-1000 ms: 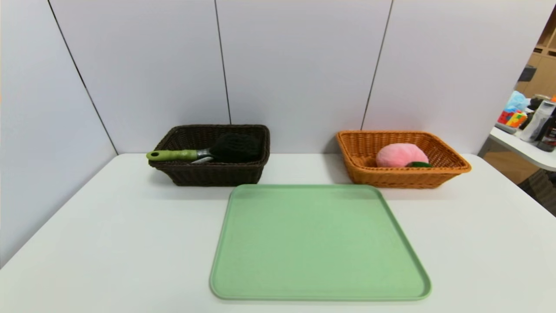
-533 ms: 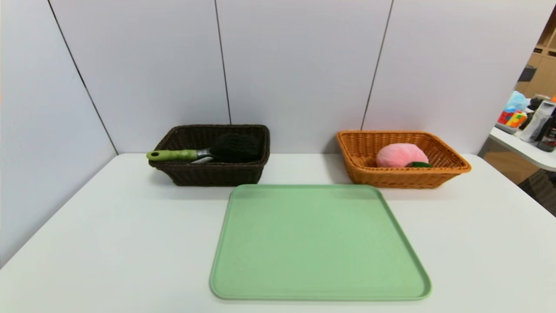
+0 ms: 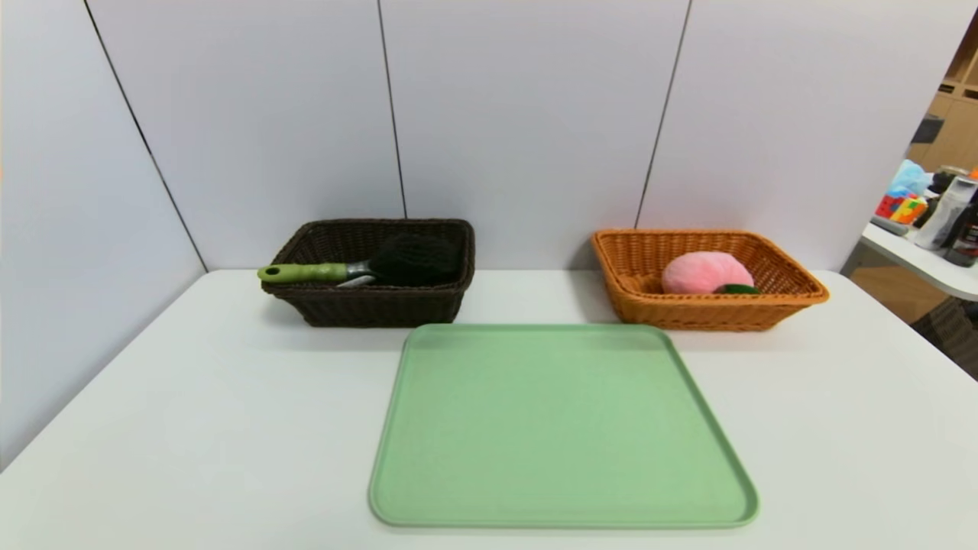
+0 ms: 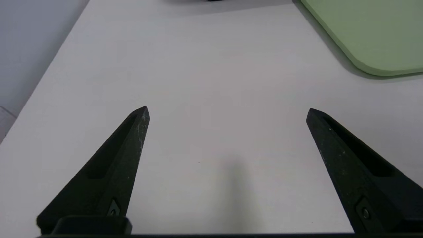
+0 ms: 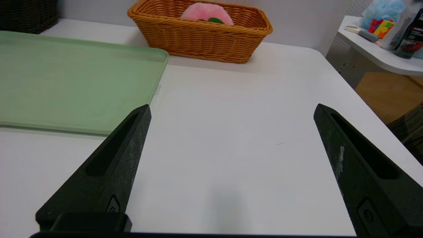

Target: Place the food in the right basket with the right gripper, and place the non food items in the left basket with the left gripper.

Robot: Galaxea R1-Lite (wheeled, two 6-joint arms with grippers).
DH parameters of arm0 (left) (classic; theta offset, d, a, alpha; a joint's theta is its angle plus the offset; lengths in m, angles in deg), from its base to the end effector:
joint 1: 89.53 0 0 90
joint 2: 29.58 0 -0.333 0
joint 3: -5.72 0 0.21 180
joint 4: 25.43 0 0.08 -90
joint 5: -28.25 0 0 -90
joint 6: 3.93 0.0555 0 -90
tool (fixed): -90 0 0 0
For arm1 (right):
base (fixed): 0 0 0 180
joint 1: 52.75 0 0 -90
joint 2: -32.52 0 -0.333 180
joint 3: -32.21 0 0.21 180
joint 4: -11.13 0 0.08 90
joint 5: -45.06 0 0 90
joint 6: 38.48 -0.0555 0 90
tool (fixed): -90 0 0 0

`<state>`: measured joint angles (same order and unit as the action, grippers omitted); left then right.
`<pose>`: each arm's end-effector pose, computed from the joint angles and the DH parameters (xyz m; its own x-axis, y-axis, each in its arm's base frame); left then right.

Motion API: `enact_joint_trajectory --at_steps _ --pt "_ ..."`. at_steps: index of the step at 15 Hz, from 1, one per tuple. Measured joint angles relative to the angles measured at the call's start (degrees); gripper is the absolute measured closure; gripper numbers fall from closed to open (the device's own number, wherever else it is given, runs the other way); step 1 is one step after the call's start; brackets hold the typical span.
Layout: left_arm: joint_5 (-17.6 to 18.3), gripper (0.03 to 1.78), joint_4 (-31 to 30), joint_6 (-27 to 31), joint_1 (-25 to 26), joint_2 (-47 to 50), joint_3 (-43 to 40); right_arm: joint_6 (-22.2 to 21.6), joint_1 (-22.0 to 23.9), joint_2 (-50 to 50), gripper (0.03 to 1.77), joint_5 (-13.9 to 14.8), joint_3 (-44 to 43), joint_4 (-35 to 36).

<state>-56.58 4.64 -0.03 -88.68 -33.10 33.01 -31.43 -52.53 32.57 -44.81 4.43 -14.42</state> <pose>-0.0057 -0.0051 0.0902 0.9911 -0.0754 -0.1093 0.0821 0.9950 0.0577 -0.0119 -0.0001 0.1031 0.9992 -0.0061 0.0398 0.0109 0.9924 -0.1225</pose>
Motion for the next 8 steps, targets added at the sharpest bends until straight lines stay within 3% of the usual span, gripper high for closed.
enact_joint_trajectory --at_steps 3,8 --pt "-2.74 0.12 -1.29 1.57 -0.06 2.27 -1.88 0.0 0.0 0.0 0.1 -0.02 4.85 6.39" --pt "-2.76 0.12 -3.11 1.8 -0.17 3.36 -3.6 -1.07 -0.04 0.0 0.1 -0.11 6.64 5.53"
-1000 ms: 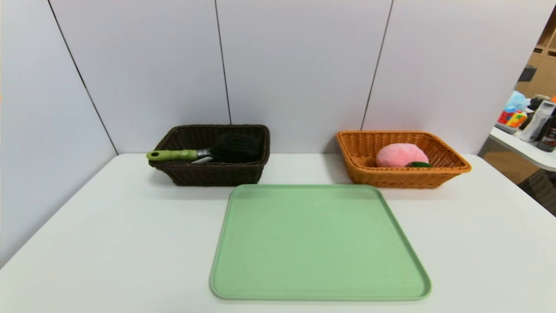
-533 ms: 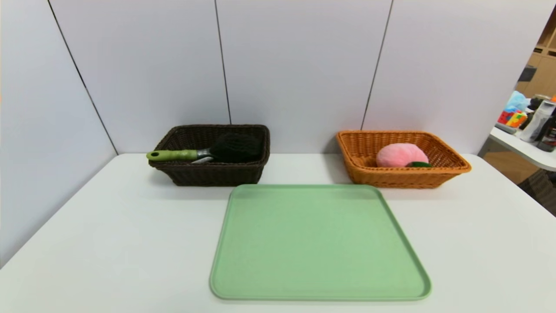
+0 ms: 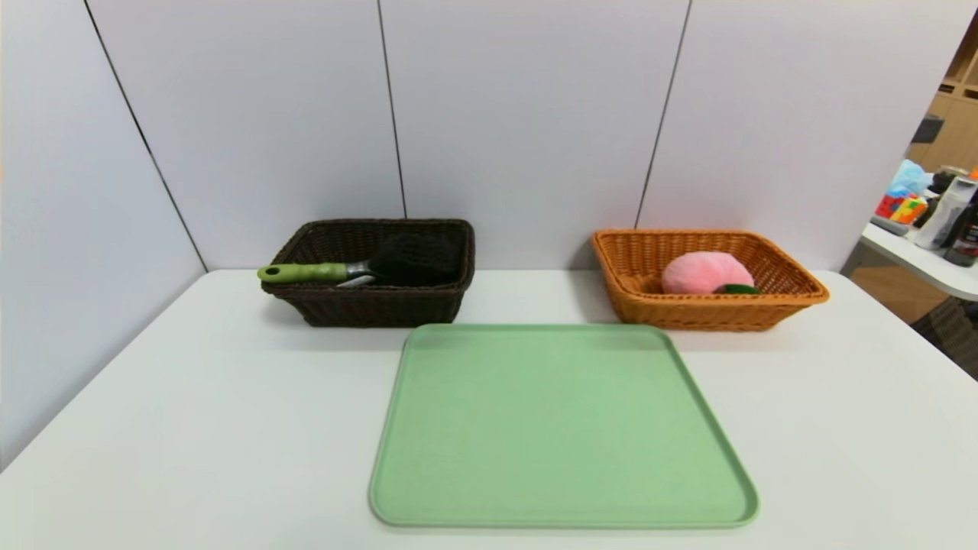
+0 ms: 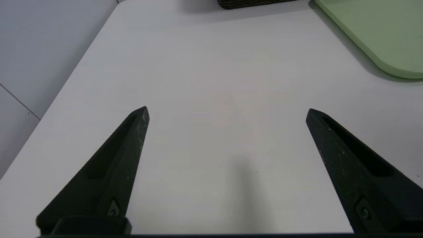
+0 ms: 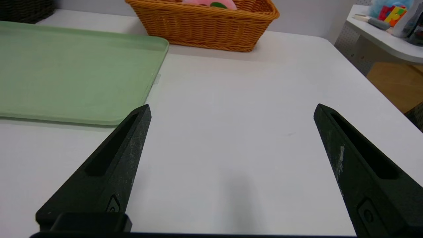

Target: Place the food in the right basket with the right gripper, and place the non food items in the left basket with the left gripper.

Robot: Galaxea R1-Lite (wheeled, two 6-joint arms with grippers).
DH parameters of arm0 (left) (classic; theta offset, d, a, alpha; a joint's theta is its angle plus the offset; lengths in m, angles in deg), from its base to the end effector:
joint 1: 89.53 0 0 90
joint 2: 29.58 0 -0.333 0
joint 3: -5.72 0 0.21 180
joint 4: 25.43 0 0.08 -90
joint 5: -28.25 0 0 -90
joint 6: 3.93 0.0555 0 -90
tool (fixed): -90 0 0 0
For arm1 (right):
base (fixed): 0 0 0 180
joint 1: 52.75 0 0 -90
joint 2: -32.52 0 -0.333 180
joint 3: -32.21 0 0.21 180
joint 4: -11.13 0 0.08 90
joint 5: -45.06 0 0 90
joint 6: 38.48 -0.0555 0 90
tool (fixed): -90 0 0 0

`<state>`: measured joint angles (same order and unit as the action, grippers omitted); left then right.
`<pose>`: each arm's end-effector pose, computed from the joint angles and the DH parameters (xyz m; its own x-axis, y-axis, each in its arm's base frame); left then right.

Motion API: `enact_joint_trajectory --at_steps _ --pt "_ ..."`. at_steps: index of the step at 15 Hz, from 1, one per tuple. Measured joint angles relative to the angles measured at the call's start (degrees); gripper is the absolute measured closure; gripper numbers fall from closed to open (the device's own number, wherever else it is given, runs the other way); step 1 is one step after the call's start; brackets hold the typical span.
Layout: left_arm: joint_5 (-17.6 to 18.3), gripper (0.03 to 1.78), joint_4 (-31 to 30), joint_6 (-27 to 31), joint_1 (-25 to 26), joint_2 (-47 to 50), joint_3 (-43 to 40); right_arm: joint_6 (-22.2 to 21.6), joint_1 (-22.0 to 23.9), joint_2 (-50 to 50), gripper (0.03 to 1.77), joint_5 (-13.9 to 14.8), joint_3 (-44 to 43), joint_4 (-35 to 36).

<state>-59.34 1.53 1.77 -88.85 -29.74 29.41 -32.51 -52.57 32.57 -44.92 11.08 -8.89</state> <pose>-0.0052 -0.0024 0.0767 0.9978 -0.0302 -0.0598 0.0359 0.9947 0.0966 -0.0017 0.0000 0.0783 0.9998 -0.0035 0.0202 0.0056 0.9946 -0.1040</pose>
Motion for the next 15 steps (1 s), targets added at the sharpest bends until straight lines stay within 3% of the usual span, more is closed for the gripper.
enact_joint_trajectory --at_steps 6,15 --pt "0.0 0.12 -0.06 -0.2 0.0 0.06 -0.24 -3.44 0.0 0.0 0.1 -0.05 0.07 -1.23" --pt "0.04 0.12 -0.04 -0.22 0.0 0.09 -0.27 -3.13 0.0 0.0 0.1 0.05 0.07 -1.32"
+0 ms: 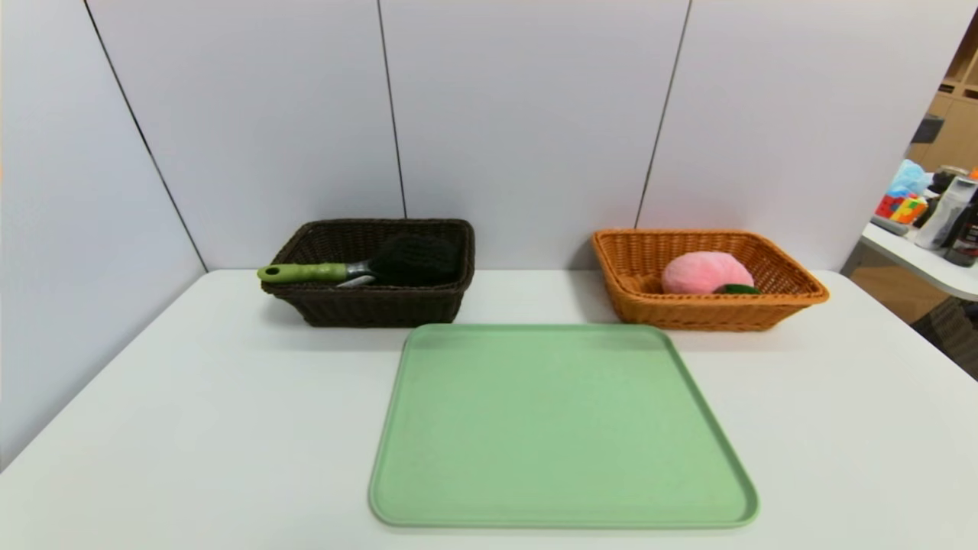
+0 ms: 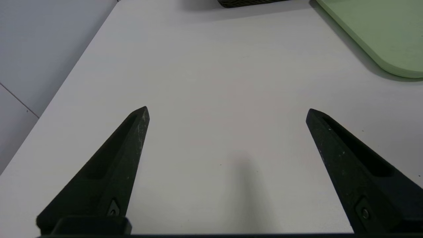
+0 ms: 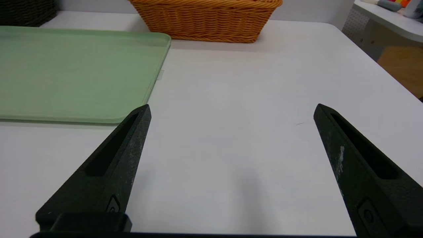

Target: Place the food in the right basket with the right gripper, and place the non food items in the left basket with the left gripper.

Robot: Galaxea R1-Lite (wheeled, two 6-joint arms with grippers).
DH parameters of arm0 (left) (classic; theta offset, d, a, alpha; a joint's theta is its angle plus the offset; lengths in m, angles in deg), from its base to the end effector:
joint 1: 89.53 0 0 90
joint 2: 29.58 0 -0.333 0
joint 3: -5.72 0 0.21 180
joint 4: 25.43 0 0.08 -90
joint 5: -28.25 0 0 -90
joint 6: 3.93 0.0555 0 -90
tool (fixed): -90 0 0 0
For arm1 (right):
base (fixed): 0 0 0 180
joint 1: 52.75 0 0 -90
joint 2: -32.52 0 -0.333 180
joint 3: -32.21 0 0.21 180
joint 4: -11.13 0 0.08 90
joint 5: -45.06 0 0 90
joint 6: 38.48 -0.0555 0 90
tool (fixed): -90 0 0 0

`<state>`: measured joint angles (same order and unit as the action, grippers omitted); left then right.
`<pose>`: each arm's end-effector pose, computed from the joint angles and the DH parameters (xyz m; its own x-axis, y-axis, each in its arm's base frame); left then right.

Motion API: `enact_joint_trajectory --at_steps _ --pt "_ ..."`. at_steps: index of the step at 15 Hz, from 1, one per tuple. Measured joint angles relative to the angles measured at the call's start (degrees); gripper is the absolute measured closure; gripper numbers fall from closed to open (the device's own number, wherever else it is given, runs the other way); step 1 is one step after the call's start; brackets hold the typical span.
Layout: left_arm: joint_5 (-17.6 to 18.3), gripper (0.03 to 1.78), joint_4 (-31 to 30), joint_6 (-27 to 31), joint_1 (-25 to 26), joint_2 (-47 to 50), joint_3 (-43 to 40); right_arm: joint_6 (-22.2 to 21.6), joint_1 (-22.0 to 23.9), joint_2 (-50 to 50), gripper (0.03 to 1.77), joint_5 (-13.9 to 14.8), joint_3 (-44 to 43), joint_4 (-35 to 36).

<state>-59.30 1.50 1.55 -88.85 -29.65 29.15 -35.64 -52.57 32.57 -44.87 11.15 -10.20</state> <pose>-0.0050 -0.0024 0.0752 0.9976 -0.0309 -0.0622 0.0366 0.9950 0.0927 -0.0016 -0.0001 0.0748 1.0000 -0.0044 -0.0038 0.0042 0.9988 -0.0496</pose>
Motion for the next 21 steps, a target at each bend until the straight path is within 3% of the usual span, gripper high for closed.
enact_joint_trajectory --at_steps 8,15,21 --pt "-0.02 0.12 0.0 0.02 0.0 0.02 0.0 2.54 0.0 0.0 0.1 -0.49 0.0 0.17" --pt "-0.04 0.12 0.0 0.0 -0.02 0.02 -0.05 -2.95 0.0 0.0 0.1 0.3 0.0 0.16" --pt "-0.02 0.12 0.02 0.02 0.0 0.05 0.0 -2.86 0.0 0.0 0.1 0.3 0.0 0.17"
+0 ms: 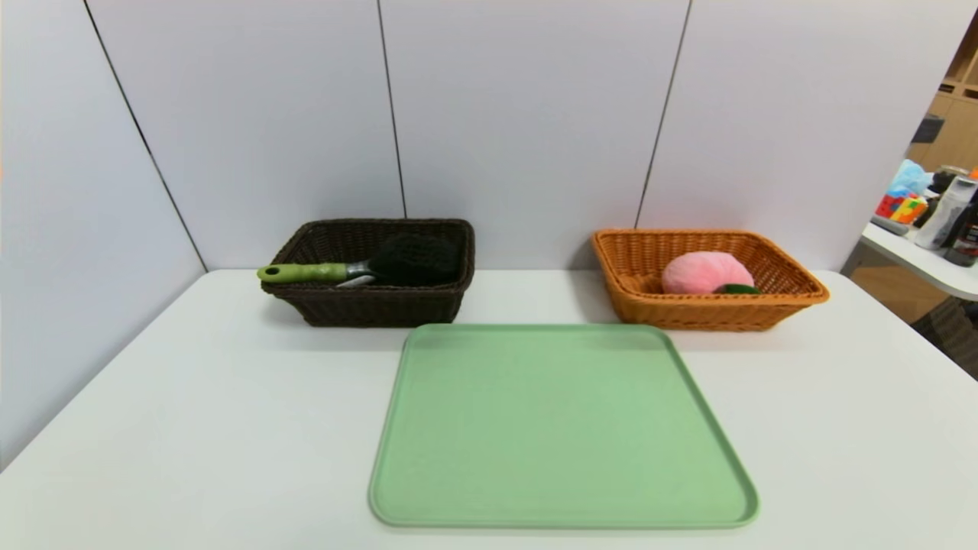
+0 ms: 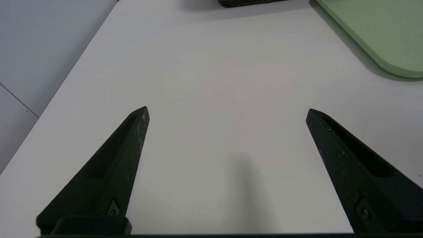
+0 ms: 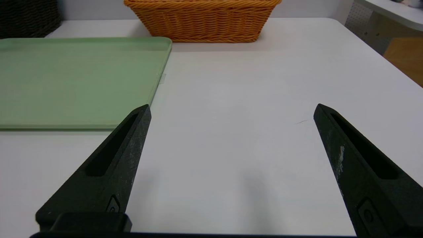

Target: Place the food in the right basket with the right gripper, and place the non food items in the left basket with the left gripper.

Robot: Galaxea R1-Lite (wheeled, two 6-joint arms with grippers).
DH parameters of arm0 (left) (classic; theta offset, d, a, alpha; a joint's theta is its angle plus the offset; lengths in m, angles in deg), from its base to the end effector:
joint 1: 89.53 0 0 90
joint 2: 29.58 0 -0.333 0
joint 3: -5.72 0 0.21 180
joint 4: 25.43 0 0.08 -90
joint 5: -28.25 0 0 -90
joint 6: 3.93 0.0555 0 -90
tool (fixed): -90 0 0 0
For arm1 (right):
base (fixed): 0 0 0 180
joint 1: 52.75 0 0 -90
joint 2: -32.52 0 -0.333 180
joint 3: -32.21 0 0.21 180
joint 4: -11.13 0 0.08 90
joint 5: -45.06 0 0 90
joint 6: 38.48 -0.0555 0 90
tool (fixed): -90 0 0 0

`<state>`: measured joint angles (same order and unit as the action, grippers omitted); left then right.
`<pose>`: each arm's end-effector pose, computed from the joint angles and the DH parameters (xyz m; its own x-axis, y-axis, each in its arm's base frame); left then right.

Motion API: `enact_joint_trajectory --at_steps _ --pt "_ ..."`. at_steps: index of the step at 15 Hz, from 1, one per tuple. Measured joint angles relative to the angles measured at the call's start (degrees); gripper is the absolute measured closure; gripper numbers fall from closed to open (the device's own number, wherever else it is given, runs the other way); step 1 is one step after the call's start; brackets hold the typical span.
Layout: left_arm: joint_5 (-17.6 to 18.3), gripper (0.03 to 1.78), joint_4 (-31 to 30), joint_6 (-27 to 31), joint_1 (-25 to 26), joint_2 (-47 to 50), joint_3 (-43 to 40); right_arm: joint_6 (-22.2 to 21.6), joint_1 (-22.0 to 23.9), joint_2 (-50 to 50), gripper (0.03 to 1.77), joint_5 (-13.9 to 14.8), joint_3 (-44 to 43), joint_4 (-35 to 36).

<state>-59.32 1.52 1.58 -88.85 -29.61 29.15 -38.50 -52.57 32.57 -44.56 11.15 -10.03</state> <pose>-0.0051 -0.0024 0.0752 0.9976 -0.0306 -0.0619 0.0363 0.9950 0.0932 -0.0016 -0.0004 0.0752 1.0000 -0.0098 -0.0009 0.0098 1.0000 0.0003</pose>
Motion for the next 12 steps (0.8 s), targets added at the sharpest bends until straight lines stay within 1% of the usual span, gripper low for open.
enact_joint_trajectory --at_steps 12 --pt "0.0 0.12 -0.02 -0.02 -0.06 0.0 -0.05 -0.41 0.0 0.0 0.1 0.0 0.0 0.02"
